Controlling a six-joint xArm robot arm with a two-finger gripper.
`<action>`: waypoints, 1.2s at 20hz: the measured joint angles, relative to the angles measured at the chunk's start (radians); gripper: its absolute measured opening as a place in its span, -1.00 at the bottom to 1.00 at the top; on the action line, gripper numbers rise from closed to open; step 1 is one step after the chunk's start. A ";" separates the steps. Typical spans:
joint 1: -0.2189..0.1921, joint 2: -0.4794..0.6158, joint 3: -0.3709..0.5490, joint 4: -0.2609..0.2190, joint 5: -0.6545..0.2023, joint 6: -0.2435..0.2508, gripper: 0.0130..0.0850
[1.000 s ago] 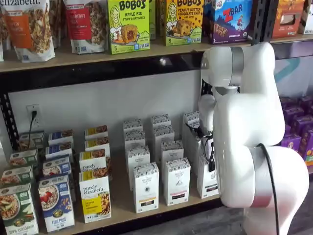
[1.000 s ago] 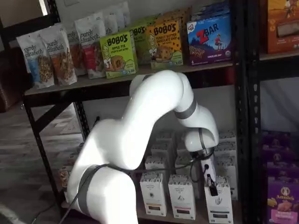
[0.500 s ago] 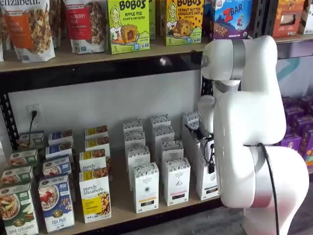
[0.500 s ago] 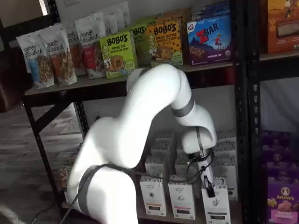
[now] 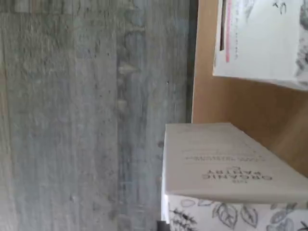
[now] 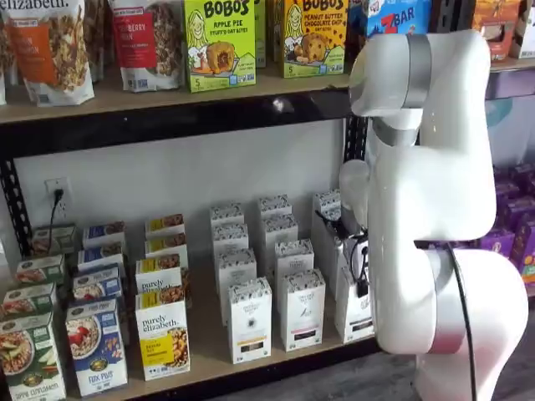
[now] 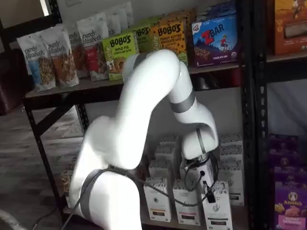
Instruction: Pick up the white box with a green strip in the middle, on the bottom shelf, the sixth box from the left
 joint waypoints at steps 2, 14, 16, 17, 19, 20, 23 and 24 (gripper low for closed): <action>0.002 -0.049 0.064 -0.049 -0.011 0.052 0.00; 0.031 -0.382 0.444 -0.368 -0.048 0.391 0.00; 0.040 -0.446 0.508 -0.358 -0.049 0.390 0.00; 0.046 -0.474 0.534 -0.350 -0.046 0.387 0.00; 0.056 -0.522 0.575 -0.335 -0.039 0.382 0.00; 0.061 -0.545 0.595 -0.327 -0.037 0.379 0.00; 0.074 -0.603 0.643 -0.277 -0.036 0.341 0.00; 0.080 -0.622 0.657 -0.252 -0.032 0.322 0.00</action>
